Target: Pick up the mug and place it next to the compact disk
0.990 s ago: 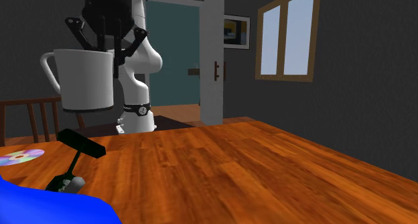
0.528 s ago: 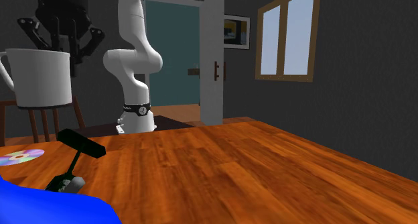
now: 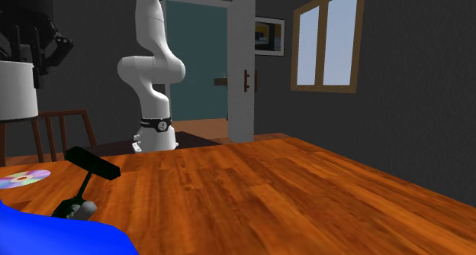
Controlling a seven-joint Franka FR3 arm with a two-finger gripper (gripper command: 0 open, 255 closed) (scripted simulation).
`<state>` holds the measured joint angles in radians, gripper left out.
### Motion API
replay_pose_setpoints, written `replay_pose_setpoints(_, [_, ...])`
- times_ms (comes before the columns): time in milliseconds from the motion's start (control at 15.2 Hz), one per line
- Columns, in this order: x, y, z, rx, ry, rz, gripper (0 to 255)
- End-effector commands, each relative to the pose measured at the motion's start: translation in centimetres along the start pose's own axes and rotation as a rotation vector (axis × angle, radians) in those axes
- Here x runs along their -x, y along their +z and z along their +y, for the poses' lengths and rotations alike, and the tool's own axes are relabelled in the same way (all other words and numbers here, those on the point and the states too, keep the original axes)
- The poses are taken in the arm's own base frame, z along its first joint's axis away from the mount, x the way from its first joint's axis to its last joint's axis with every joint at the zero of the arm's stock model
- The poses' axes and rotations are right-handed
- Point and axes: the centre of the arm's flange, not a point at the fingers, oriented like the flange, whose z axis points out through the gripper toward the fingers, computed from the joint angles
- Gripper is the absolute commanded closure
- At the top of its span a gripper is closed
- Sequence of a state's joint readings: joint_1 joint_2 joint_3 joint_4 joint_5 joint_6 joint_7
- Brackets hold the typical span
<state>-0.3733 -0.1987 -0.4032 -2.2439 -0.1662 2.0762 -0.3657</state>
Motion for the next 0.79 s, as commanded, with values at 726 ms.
replay_pose_setpoints(726, [10.2, 1.0, 13.8, 0.000, -0.002, 0.000, 255])
